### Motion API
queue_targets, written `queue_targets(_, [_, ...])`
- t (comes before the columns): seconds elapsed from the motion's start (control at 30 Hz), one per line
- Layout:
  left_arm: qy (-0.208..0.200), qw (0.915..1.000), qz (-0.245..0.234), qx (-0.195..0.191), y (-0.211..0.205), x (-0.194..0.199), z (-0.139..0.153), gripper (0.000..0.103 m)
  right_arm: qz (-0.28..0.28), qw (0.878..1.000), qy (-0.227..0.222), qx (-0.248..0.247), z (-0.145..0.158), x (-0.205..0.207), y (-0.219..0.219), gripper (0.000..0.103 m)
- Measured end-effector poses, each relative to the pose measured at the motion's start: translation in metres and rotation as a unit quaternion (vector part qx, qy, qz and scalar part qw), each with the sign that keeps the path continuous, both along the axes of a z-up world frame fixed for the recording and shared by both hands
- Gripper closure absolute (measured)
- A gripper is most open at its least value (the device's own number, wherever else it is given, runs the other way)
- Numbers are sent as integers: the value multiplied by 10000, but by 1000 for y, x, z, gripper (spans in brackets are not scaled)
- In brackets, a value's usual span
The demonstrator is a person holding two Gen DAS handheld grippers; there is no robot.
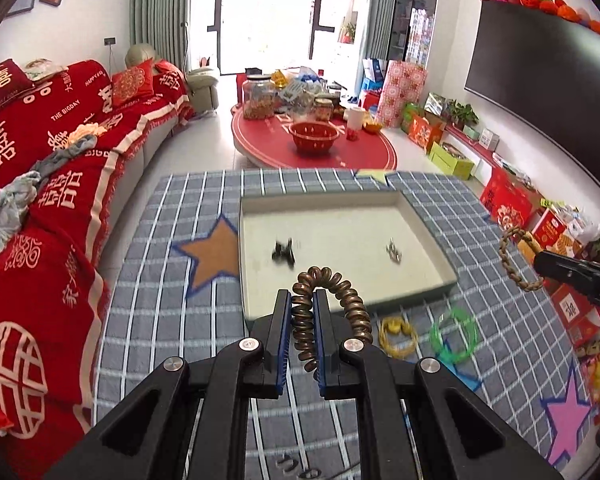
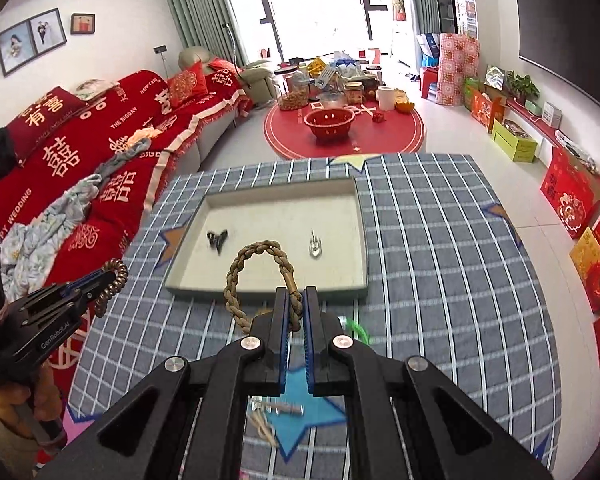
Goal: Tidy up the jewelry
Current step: 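Lower both bracelets into the tray and open both tools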
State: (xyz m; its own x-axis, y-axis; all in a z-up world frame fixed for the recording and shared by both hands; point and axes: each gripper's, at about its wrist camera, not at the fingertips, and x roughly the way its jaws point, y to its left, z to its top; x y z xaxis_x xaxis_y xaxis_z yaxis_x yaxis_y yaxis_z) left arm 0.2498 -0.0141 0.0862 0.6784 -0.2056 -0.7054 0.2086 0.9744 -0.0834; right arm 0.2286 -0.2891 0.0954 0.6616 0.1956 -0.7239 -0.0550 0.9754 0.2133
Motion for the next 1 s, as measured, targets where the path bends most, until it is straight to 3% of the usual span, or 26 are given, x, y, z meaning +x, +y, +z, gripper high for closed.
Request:
queue_targets(0.23, [-196,9997,37,166,-16,59,7,79,-72,9999,25,-126,-2,67,4,96])
queue_targets(0.4, [87,9997,13,244,-35,101,-26,79,-94,9996,247,51,-29,111,2,96])
queue_targets(0.67, [592,9965,-94,575,-65,139,-93,79,-154,9964,792,279,-101,153,1,96])
queue_targets(1.0, [724,9920,-89,1030,-78,148,-126,79,-319,9929,1129,180,-146,168,-6,96])
